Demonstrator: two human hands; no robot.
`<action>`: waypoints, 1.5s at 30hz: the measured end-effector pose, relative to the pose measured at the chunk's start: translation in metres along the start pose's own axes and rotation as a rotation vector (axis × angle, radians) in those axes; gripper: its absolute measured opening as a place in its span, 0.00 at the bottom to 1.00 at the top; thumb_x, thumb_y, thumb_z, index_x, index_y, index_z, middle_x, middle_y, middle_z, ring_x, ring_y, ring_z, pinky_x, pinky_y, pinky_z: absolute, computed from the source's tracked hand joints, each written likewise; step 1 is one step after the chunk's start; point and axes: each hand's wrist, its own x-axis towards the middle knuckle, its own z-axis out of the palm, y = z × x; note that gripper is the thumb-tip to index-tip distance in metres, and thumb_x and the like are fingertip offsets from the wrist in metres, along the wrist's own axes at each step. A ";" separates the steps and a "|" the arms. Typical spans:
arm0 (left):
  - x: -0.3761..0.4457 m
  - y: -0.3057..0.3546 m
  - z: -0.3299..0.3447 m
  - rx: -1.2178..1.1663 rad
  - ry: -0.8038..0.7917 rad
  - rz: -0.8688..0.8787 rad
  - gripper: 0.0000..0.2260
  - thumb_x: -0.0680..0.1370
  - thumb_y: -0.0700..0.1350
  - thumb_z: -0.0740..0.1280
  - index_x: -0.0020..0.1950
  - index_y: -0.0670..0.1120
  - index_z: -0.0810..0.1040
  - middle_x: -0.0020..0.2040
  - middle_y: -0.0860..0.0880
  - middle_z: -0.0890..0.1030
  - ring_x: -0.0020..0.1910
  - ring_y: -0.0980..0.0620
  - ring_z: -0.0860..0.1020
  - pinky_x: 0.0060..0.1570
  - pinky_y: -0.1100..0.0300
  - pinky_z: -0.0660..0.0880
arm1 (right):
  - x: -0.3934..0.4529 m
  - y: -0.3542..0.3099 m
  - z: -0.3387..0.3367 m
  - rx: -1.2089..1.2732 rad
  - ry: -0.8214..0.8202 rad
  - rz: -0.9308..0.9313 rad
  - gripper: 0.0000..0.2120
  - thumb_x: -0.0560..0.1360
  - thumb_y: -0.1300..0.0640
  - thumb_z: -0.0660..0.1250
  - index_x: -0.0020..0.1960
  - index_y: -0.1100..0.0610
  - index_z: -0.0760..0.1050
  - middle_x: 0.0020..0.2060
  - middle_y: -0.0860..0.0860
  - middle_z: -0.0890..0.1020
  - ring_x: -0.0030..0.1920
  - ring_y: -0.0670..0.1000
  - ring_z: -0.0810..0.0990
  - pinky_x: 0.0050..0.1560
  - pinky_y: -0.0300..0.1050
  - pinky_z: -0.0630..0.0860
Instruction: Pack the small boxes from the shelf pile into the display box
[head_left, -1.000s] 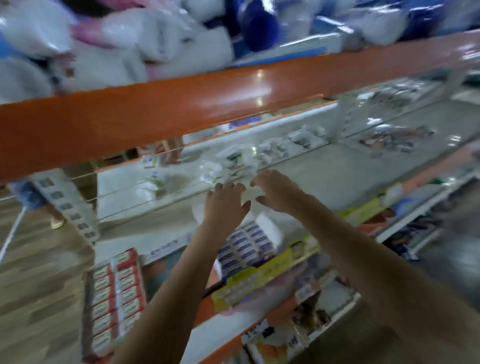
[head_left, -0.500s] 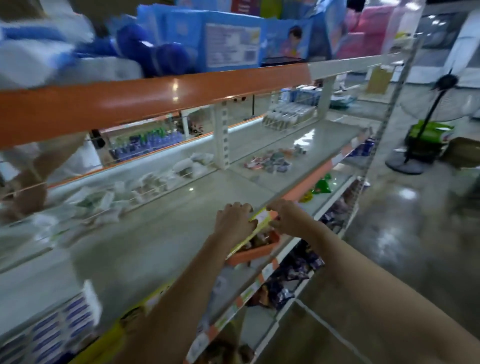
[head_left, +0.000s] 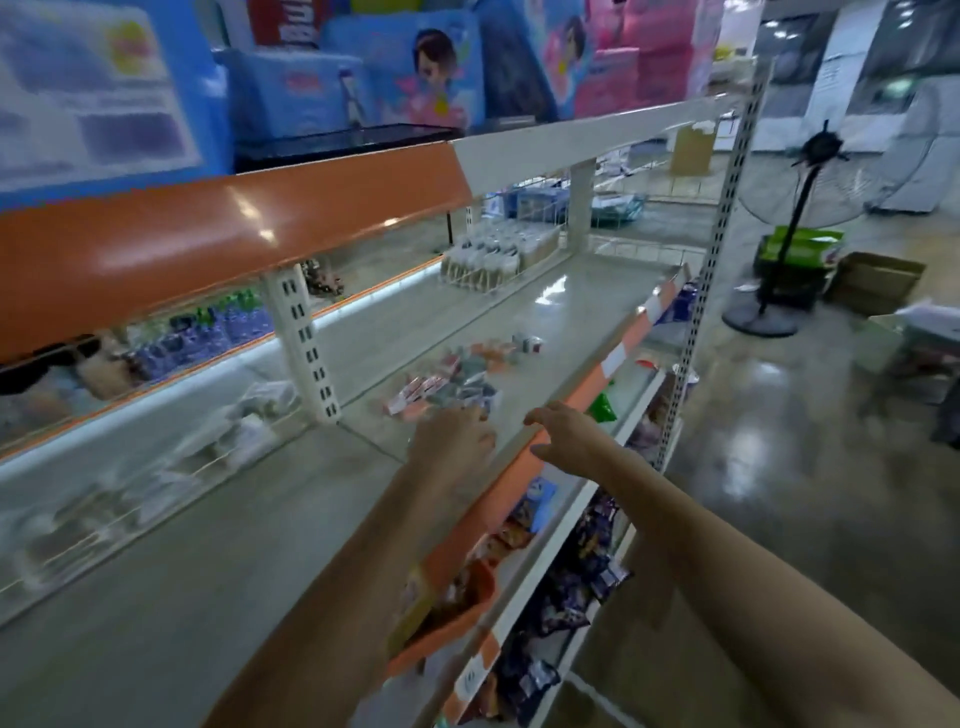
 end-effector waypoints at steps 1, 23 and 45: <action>0.018 0.000 0.001 -0.021 0.005 -0.001 0.15 0.78 0.51 0.62 0.60 0.45 0.75 0.59 0.44 0.78 0.58 0.43 0.75 0.51 0.56 0.70 | 0.015 0.009 -0.005 0.004 -0.002 0.009 0.22 0.76 0.56 0.64 0.69 0.56 0.67 0.66 0.56 0.68 0.64 0.57 0.71 0.63 0.49 0.69; 0.230 -0.039 0.081 0.263 -0.075 -0.361 0.21 0.77 0.49 0.62 0.69 0.49 0.65 0.64 0.47 0.72 0.64 0.47 0.68 0.59 0.53 0.68 | 0.279 0.131 -0.034 0.173 -0.069 -0.328 0.23 0.75 0.54 0.67 0.69 0.55 0.68 0.61 0.57 0.74 0.60 0.55 0.73 0.59 0.45 0.69; 0.110 0.002 0.030 -0.068 0.545 -0.603 0.17 0.64 0.43 0.78 0.50 0.44 0.80 0.48 0.48 0.81 0.46 0.46 0.77 0.46 0.54 0.72 | 0.238 0.077 -0.012 1.100 -0.433 -0.607 0.15 0.69 0.71 0.70 0.50 0.55 0.77 0.44 0.49 0.81 0.46 0.47 0.81 0.45 0.39 0.78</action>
